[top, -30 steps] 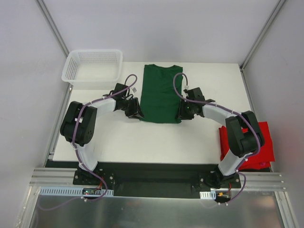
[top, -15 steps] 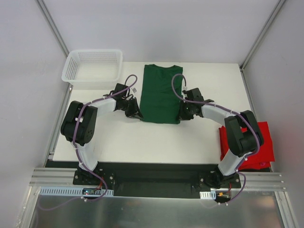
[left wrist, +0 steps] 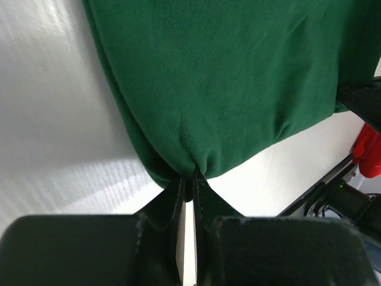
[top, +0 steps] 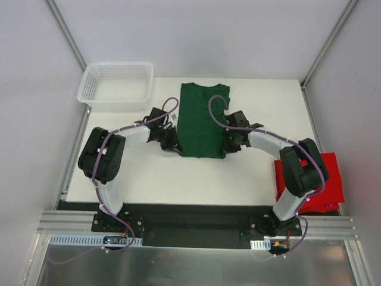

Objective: Fold and stack the t-shirts

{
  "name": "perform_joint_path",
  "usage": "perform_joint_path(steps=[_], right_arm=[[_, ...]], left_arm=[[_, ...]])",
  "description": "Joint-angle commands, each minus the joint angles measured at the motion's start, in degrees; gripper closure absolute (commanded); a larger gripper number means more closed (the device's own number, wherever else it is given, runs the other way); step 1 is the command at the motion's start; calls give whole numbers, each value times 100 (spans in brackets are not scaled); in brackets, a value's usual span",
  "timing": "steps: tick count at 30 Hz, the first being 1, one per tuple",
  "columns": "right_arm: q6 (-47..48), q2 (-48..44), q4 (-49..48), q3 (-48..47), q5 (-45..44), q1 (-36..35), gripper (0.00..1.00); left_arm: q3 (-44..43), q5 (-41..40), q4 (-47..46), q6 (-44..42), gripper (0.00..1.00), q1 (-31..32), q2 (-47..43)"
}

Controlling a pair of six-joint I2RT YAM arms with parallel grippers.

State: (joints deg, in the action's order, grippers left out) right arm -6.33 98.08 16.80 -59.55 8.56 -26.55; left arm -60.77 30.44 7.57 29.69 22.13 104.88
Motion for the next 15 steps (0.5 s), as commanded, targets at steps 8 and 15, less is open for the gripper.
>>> perform_joint_path(steps=[8,15], right_arm=[[132,-702,859,119,-706,-334,93],[106,-975,1062,277,-821,-536,94]], left_arm=[[645,-222,-10,168,100,441,-767],[1041,-328,34,221,100,599,-1364]])
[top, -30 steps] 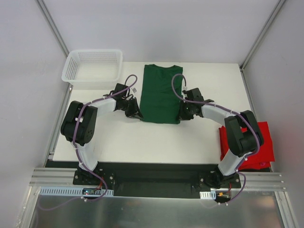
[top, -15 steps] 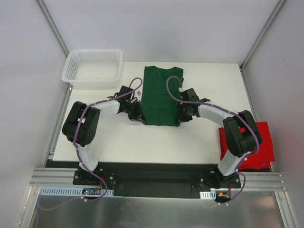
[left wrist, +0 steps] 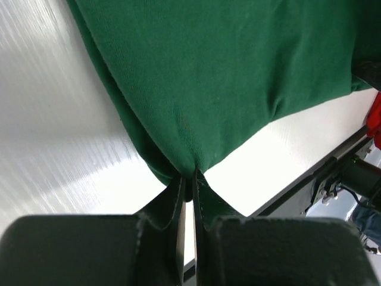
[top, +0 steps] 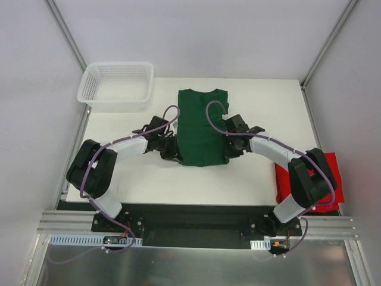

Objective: Fold and stack the t-shirts

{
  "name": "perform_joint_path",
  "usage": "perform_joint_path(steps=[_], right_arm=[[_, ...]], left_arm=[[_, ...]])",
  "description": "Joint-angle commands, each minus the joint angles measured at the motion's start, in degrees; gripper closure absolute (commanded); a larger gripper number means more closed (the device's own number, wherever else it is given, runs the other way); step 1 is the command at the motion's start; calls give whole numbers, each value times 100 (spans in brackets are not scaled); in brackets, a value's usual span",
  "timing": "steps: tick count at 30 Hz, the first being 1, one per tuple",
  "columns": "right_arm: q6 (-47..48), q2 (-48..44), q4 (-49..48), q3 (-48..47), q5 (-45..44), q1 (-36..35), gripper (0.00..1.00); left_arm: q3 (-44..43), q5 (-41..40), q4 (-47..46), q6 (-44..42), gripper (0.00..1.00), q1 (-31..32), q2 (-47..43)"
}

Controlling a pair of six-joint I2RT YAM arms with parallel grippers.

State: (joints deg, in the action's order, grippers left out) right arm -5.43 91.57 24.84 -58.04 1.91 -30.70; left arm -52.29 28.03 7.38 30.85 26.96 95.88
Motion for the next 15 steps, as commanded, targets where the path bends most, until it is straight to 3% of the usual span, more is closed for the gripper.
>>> perform_joint_path(steps=[1,15], right_arm=[[-10,-402,258,161,-365,-147,94],[-617,-1412,214,1242,-815,-735,93]], left_arm=[[219,-113,71,97,100,143,-517],[729,-289,238,123,100,406,-939]])
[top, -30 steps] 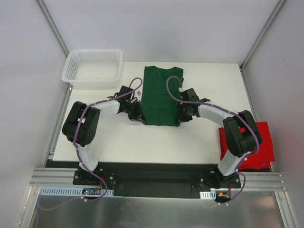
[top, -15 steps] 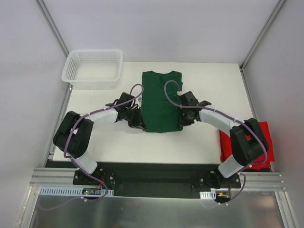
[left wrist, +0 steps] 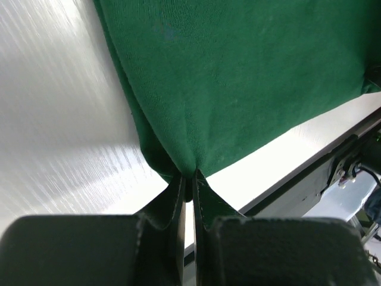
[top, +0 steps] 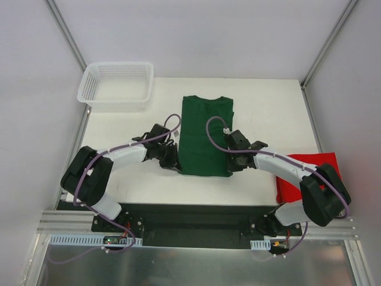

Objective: Fold and stack the t-shirts

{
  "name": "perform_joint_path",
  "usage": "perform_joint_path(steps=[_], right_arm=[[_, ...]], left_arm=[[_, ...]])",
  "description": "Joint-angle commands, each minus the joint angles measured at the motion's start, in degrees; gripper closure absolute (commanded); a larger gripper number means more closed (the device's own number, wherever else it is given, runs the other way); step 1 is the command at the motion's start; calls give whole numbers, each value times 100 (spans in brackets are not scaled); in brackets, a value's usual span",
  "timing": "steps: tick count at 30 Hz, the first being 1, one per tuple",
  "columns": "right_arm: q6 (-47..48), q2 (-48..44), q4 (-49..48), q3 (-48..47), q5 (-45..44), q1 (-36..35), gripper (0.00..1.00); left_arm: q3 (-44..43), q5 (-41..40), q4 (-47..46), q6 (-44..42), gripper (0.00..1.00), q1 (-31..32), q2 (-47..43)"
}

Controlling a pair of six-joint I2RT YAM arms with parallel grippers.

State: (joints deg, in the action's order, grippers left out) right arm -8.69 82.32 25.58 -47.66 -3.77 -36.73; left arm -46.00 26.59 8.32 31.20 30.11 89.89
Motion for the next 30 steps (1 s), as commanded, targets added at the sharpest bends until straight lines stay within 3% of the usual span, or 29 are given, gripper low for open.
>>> perform_joint_path(steps=[1,13,30], right_arm=[[-387,-550,105,344,-230,-150,94],[-564,-981,184,679,-361,-422,94],[-283,-454,342,319,-616,-493,94]], left_arm=[[117,-154,196,79,100,109,-375],[231,-277,451,53,100,206,-630],[671,-514,715,211,100,382,-1157]])
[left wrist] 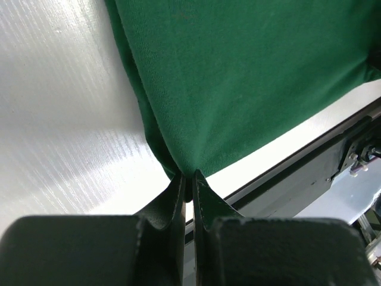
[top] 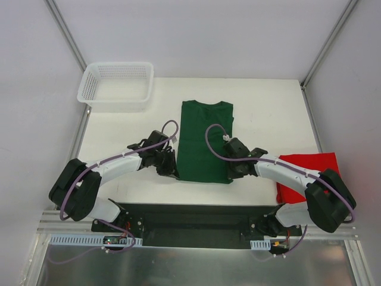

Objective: Fold and stack the t-shirts

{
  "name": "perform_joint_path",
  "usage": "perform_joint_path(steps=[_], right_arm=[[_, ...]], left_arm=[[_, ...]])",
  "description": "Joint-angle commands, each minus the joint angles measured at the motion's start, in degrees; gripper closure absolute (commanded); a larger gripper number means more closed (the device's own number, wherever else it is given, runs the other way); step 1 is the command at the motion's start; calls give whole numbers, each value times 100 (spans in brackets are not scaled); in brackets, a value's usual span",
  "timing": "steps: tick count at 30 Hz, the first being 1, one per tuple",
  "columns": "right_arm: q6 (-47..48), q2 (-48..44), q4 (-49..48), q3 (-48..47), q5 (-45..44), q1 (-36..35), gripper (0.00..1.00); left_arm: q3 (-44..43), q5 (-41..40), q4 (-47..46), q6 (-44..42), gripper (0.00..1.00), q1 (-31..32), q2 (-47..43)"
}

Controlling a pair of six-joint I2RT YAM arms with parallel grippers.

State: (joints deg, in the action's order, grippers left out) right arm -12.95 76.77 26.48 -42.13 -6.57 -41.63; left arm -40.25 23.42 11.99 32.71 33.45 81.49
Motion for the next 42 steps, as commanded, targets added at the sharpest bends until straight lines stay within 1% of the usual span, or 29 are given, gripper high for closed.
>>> perform_joint_path(steps=[1,7,14,20,26,35,42], right_arm=[[152,136,279,-243,-345,-12,94],[223,180,349,-340,-521,-12,94],[275,224,411,-445,-714,14,95],[240,163,314,-410,-521,58,96],[170,-22,305,-436,-275,58,96],[188,-522,762,-735,-485,49,97],[372,-673,912,-1043,-776,58,97]], left_arm=[[114,-206,365,69,100,56,-336],[149,-206,383,148,100,117,-406],[70,-268,392,227,100,337,-204],[79,-373,409,201,100,399,-222],[-88,-399,585,139,100,399,-318],[-764,-654,1164,-124,100,399,-503],[-1318,-979,1499,-414,100,399,-617]])
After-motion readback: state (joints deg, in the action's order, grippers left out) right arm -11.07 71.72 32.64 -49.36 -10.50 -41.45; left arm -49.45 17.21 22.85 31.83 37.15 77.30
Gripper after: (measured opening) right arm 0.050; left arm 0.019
